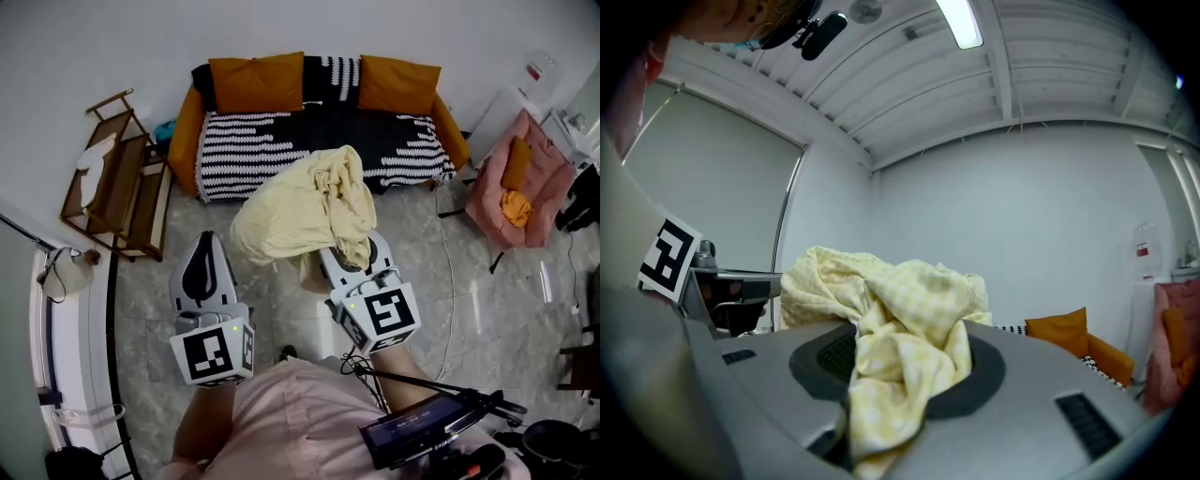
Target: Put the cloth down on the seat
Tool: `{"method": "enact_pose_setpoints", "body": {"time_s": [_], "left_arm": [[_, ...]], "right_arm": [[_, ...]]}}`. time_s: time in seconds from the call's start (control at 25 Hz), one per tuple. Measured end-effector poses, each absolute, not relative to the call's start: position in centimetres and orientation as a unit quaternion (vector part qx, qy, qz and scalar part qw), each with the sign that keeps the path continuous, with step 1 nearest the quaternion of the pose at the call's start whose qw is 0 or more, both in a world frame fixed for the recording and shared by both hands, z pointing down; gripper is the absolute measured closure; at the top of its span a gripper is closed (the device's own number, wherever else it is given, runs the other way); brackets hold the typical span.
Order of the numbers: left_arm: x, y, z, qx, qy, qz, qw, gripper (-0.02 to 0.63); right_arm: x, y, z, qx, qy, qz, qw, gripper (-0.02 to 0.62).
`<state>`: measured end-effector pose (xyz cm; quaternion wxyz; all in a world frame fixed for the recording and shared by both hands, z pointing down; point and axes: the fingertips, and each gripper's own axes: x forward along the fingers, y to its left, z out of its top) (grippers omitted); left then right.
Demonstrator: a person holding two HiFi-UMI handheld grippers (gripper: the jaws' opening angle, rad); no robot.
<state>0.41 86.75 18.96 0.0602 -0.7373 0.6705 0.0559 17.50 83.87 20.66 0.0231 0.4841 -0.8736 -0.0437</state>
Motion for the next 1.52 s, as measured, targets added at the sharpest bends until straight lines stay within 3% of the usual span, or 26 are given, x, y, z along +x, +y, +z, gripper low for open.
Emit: {"method": "enact_pose_setpoints", "body": {"time_s": [0.28,0.6,1.16,1.52], "left_arm": [[-5.6,81.0,20.9,-0.740,0.668,0.055,0.047,0.583],[-6.0,75.1,21.6,-0.733,0.679,0.036,0.032,0.584],[-7.1,53.1,20.4,-0.718,0.696,0.009,0.015,0.583],[-8.6,47.8,19.0,-0.696,0.717,0.011,0.035,0.583]], "right_arm": [[11.8,78.2,21.5,0.489,-0.871,-0.046,0.019,0.434],[12.0,71.8,22.1,0.485,-0.874,-0.028,0.030,0.434],[11.0,49.0,21.6,0.467,-0.883,-0.006,0.047,0.434],[11.0,41.6,21.5,0.459,-0.887,-0.010,0.044,0.434]]}}
